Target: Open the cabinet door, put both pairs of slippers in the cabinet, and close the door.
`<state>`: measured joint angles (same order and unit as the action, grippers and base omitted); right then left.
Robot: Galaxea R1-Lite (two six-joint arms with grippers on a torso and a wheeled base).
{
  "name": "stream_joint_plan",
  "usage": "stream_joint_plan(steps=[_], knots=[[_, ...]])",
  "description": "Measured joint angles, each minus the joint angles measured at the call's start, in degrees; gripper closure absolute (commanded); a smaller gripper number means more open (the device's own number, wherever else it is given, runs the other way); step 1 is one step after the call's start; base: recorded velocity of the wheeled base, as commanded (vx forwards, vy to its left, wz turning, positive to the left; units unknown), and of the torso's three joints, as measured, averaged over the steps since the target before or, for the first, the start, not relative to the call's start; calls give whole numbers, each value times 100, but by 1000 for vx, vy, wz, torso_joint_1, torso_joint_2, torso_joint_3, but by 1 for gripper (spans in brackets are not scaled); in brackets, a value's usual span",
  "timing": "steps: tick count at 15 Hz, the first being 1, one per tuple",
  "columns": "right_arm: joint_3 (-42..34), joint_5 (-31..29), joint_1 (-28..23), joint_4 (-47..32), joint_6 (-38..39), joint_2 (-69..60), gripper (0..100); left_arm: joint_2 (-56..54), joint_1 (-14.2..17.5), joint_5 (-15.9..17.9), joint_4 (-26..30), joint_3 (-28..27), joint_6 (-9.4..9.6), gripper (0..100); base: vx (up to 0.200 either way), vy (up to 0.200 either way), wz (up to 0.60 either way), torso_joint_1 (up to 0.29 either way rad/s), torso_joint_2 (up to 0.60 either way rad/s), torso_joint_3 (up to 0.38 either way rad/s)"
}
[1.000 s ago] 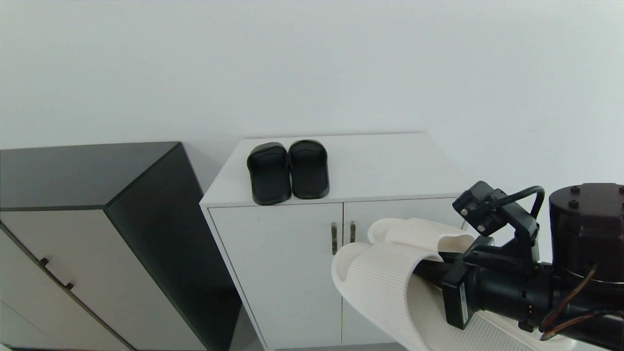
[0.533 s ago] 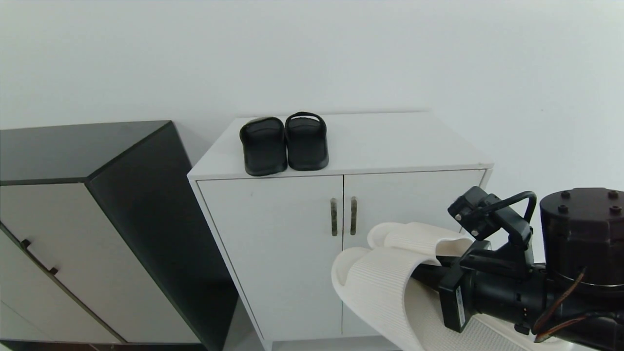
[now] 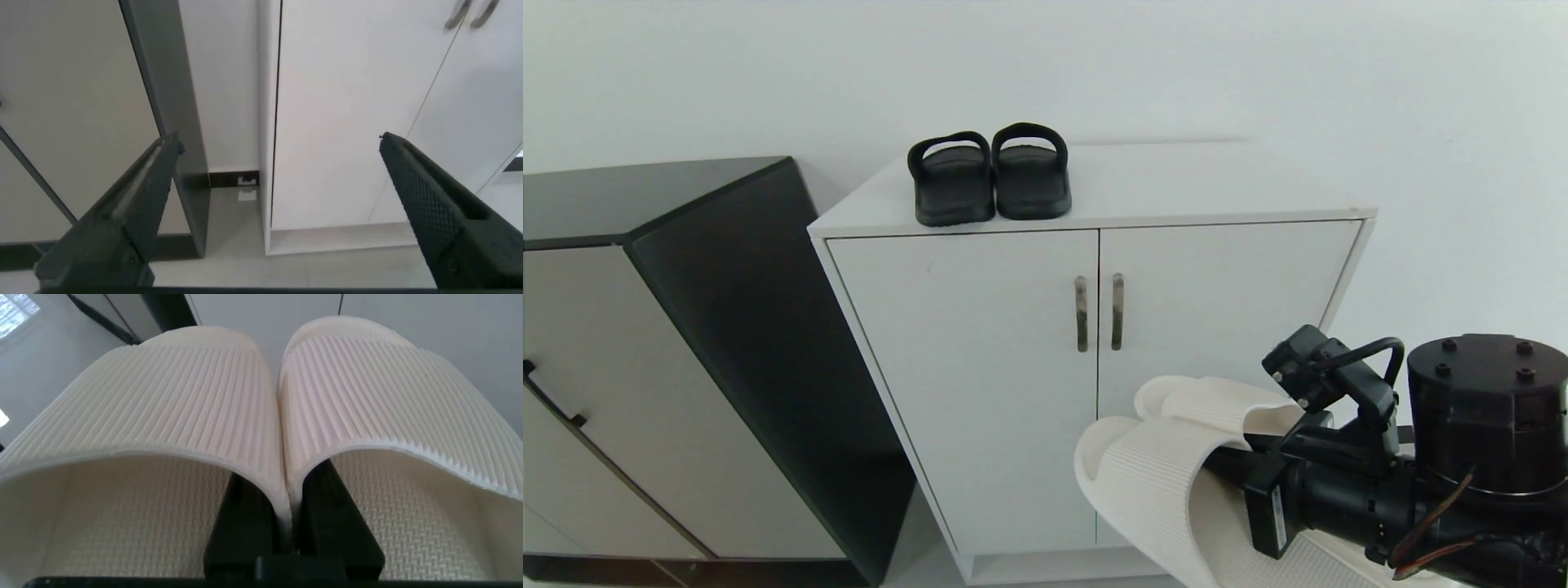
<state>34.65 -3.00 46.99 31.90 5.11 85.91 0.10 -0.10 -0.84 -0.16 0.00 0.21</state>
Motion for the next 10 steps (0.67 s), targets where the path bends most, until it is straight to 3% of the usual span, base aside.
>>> stream_joint_plan(steps=[7,10], knots=[[-190,13,-63,23,-5,69,100,0,0,111,9,0,90,0,0,0,0,-84,452,362],[-238,24,-67,20,0,80,100,0,0,-356,-13,0,105,0,0,0,0,-22,346,326]])
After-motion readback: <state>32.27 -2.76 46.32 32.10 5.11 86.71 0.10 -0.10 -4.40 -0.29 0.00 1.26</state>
